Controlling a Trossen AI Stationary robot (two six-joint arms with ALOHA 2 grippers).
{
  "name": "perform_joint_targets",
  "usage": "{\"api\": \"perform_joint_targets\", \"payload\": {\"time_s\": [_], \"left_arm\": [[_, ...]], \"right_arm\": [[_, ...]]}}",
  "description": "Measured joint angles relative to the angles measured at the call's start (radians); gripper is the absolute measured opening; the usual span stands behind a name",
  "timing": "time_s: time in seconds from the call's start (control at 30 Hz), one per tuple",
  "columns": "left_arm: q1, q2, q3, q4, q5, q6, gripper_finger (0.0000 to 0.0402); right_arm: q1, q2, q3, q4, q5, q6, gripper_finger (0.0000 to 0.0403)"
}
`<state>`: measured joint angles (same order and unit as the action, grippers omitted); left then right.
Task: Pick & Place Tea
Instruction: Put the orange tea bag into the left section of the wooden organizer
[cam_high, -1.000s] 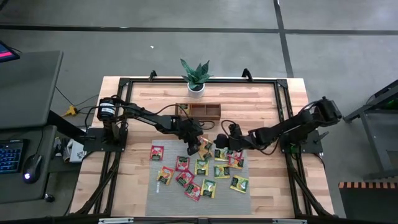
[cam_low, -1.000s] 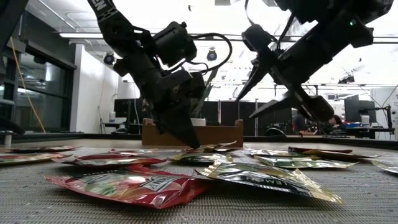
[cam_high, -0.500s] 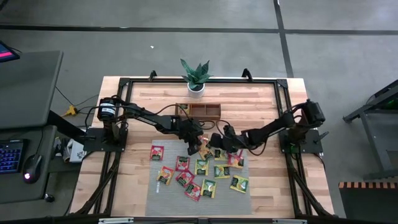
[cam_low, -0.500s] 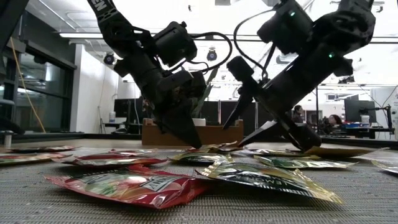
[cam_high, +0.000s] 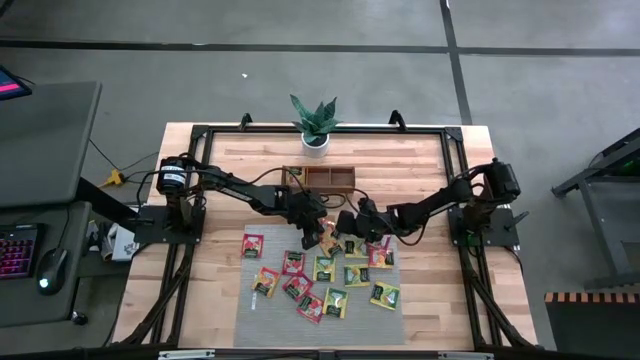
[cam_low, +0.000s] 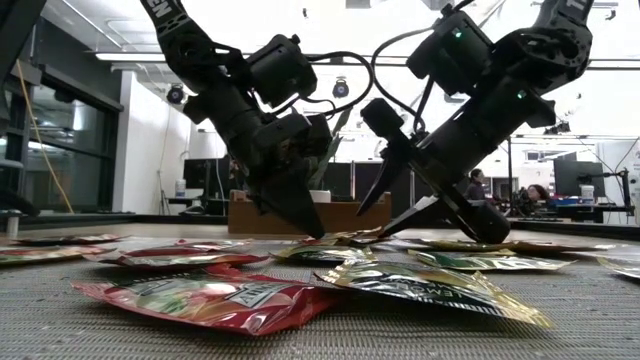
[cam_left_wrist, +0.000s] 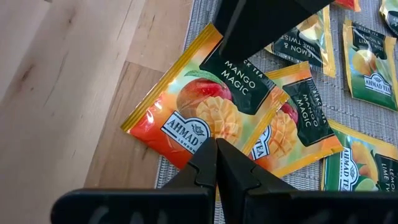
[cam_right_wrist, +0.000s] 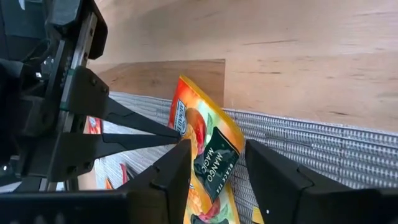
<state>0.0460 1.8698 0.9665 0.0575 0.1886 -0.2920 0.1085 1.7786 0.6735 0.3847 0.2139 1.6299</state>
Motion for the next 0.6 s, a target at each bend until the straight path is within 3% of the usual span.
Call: {"api": "perform_joint_targets", "payload": {"time_s": [0.33,0.6], "left_arm": [[0.000,0.000,0.000,0.008,0.000,0.000,0.0000],[0.000,0.000,0.000,0.008,0.004,0.000,0.0000]], "right_arm": [[-0.005,0.000,0.000,-0.002,-0.013,-0.034,0.0109],[-0.004,0.001,0.000,-0.003,-0.013,-0.066,0.0032]]}}
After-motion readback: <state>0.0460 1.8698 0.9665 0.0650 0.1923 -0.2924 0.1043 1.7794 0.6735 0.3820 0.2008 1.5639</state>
